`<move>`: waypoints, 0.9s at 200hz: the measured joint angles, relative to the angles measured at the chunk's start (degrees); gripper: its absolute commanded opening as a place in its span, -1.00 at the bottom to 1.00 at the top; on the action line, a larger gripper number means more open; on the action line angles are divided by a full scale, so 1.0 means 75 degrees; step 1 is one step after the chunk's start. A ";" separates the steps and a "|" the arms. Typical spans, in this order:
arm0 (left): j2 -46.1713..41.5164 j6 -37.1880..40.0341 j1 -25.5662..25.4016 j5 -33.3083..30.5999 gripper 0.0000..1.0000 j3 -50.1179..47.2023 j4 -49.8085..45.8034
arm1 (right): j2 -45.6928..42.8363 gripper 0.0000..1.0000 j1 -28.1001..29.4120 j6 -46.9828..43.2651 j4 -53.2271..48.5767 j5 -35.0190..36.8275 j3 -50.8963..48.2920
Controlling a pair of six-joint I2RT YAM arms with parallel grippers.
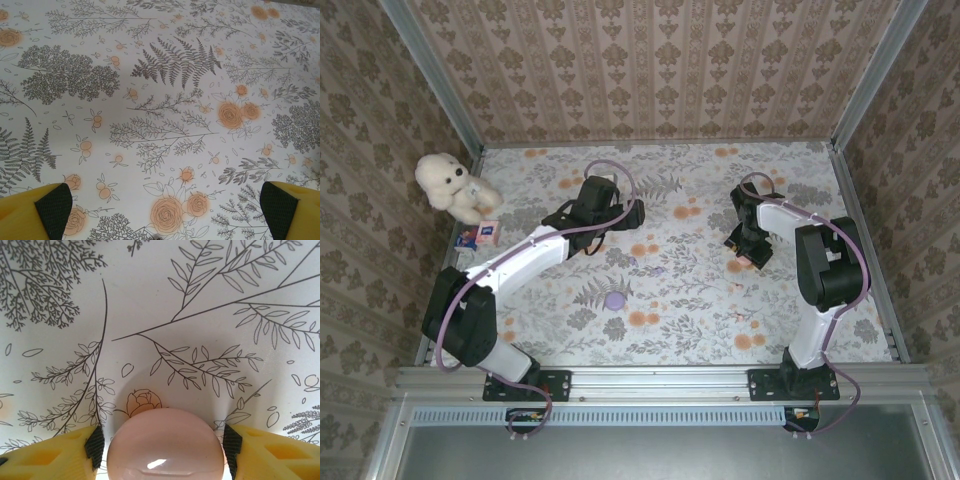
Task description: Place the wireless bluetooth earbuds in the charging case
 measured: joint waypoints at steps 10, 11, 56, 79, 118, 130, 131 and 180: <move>0.0020 0.0000 -0.0009 -0.0003 1.00 0.0000 -0.0006 | 0.0000 0.24 0.0000 -0.0020 0.0000 0.0000 0.0000; 0.0020 0.0000 -0.0009 -0.0003 1.00 0.0000 -0.0006 | 0.0000 0.24 0.0000 -0.0023 0.0000 -0.0003 0.0000; 0.0064 0.0017 -0.0064 -0.0006 1.00 0.0003 -0.0047 | -0.0017 0.02 -0.0020 -0.0216 0.0006 -0.0085 0.0000; 0.0067 0.0029 -0.0032 0.0012 1.00 0.0003 -0.0044 | -0.0050 -0.04 -0.0044 -0.0309 0.0064 -0.0213 -0.0015; 0.0067 0.0017 0.0245 0.0294 1.00 -0.0006 0.0050 | -0.0175 -0.11 -0.0006 -0.0367 0.0449 -0.0787 -0.0044; 0.0067 -0.0015 0.0379 0.0417 1.00 -0.0020 0.0128 | -0.0236 -0.11 0.0041 -0.0367 0.0530 -0.0918 -0.0044; 0.0067 -0.0015 0.0385 0.0425 1.00 -0.0020 0.0134 | -0.0242 -0.11 0.0041 -0.0364 0.0530 -0.0930 -0.0044; 0.0067 -0.0122 0.0627 0.0927 1.00 -0.0300 0.0618 | -0.0391 -0.10 0.0192 -0.0178 0.0851 -0.1384 -0.0041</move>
